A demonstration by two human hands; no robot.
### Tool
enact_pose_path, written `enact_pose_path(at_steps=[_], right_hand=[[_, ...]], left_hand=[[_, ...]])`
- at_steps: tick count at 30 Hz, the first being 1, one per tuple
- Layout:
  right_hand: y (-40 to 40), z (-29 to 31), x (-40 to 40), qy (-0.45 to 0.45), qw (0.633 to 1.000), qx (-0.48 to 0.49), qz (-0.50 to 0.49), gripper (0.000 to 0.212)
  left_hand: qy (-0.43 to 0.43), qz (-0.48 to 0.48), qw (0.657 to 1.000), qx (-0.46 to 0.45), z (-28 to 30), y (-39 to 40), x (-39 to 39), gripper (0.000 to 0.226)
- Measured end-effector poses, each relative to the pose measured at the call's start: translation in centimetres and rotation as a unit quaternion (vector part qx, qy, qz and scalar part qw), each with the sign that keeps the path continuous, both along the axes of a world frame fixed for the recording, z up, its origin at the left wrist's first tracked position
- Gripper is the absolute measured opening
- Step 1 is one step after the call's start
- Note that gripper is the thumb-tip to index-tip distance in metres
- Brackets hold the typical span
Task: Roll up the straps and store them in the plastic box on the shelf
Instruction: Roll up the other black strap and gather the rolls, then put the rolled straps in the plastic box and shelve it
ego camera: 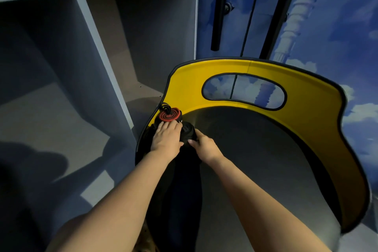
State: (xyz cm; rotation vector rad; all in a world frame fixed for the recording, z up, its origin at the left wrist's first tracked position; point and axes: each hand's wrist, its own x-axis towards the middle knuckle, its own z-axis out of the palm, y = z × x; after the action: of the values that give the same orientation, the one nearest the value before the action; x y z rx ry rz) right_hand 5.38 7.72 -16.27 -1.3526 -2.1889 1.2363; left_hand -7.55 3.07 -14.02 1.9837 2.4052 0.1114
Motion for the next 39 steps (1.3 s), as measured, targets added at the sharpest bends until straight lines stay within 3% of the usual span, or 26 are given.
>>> enact_pose_path(at_steps=[7, 15, 24, 39], right_hand=[[-1.2, 1.4, 1.9, -0.081, 0.995, 0.048, 0.022, 0.060], [-2.4, 6.7, 5.8, -0.154, 0.968, 0.188, 0.058, 0.073], [-4.7, 16.1, 5.4, -0.119, 0.938, 0.319, 0.065, 0.076], [-7.4, 30.2, -0.2, -0.053, 0.908, 0.408, 0.079, 0.076]], left_hand=[[-0.018, -0.009, 1.000, -0.014, 0.8, -0.9, -0.2, 0.066], [-0.053, -0.077, 0.996, 0.003, 6.1, -3.9, -2.8, 0.070], [-0.007, -0.100, 0.992, 0.070, 16.3, -7.8, -4.0, 0.075], [0.052, -0.036, 0.984, 0.168, 31.1, -13.6, -7.6, 0.071]])
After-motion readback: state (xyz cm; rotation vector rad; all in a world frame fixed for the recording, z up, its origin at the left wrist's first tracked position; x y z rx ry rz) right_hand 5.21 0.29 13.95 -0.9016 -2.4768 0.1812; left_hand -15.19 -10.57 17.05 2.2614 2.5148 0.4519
